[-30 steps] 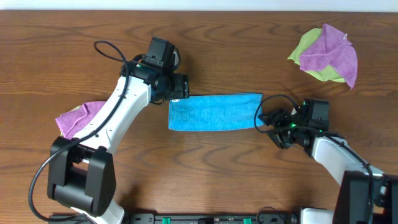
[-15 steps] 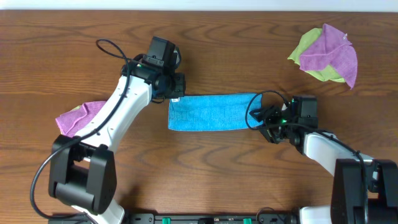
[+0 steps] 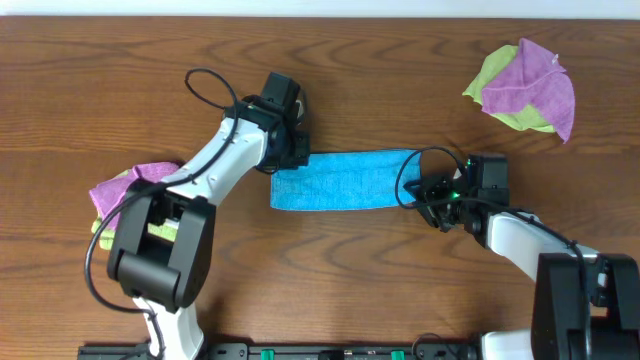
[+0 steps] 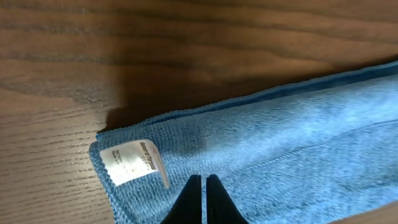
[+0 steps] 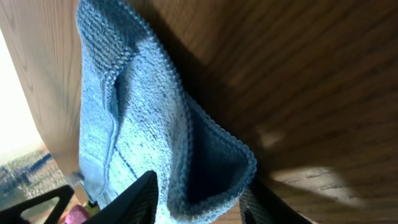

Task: Fold the cloth
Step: 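Lower the folded edge onto the cloth, holding the strip with both grippers, then carry the strip's right end leftward with the right gripper, folding it in half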

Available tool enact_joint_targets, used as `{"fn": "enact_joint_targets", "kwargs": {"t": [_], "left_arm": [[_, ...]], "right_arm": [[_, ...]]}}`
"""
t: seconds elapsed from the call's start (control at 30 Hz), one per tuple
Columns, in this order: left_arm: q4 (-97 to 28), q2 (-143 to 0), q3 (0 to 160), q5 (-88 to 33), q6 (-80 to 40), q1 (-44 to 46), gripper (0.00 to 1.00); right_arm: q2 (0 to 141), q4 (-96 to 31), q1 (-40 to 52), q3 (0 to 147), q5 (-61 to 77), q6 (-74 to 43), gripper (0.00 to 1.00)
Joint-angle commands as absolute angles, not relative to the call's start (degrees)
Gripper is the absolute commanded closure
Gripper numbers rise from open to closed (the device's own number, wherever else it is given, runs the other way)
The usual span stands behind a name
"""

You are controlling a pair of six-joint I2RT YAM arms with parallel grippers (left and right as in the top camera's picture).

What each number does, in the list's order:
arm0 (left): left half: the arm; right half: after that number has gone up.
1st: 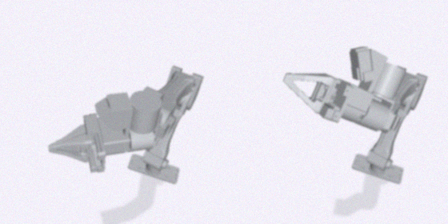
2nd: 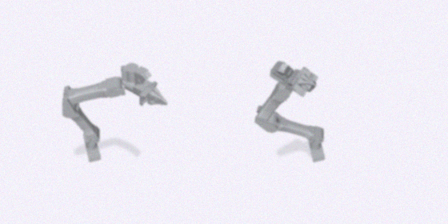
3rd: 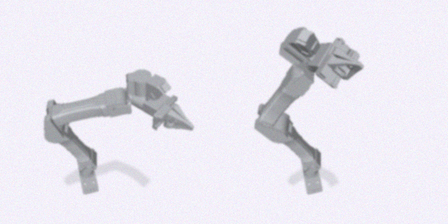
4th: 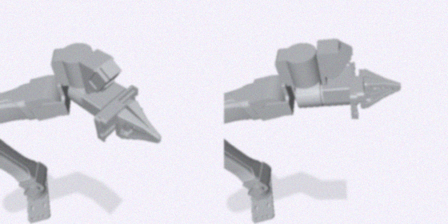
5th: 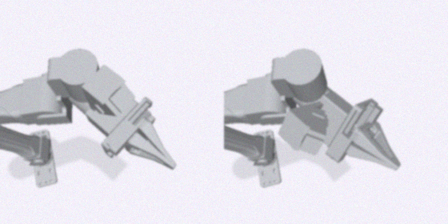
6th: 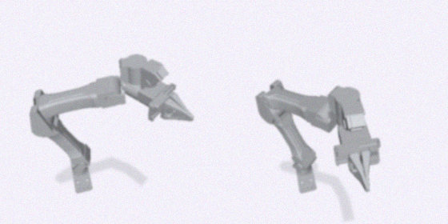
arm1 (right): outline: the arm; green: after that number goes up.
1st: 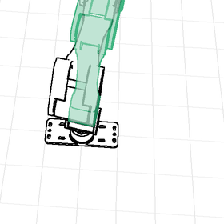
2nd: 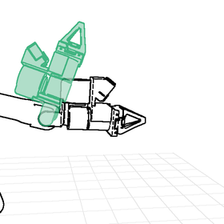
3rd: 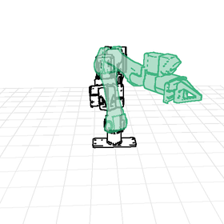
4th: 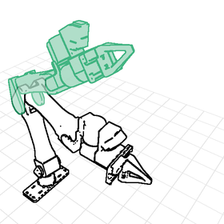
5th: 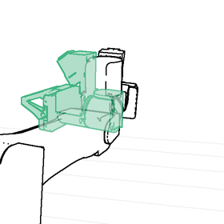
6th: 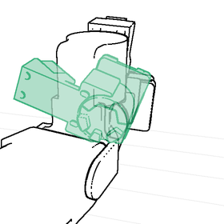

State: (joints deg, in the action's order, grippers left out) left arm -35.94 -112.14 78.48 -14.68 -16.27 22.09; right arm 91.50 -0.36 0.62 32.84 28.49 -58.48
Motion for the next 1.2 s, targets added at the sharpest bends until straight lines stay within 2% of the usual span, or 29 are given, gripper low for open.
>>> {"fn": "enact_joint_targets", "kwargs": {"t": [0.0,0.27,0.47,0.6,1.17], "left_arm": [[-36.14,-114.08,79.66,-14.87,-16.75,22.17,0.94],[-36.07,-117.67,79.66,-14.31,-16.71,22.15,0.94],[-36.16,-117.73,79.64,-12.03,-16.73,22.17,0.94],[-36.12,-117.75,79.22,-11.84,-16.73,22.17,0.94],[-35.94,-117.75,77.67,-11.62,-16.71,22.17,0.94]], "right_arm": [[92.92,-0.97,1.19,32.08,25.19,-58.72,0.58],[92.92,-0.97,1.19,32.08,24.84,-58.72,0.63],[92.92,-0.56,1.19,32.1,24.18,-58.67,0.79],[92.92,0.73,1.19,32.12,23.97,-57.36,0.98],[92.9,2.79,3.07,35.48,26.79,-55.61,0.99]]}}
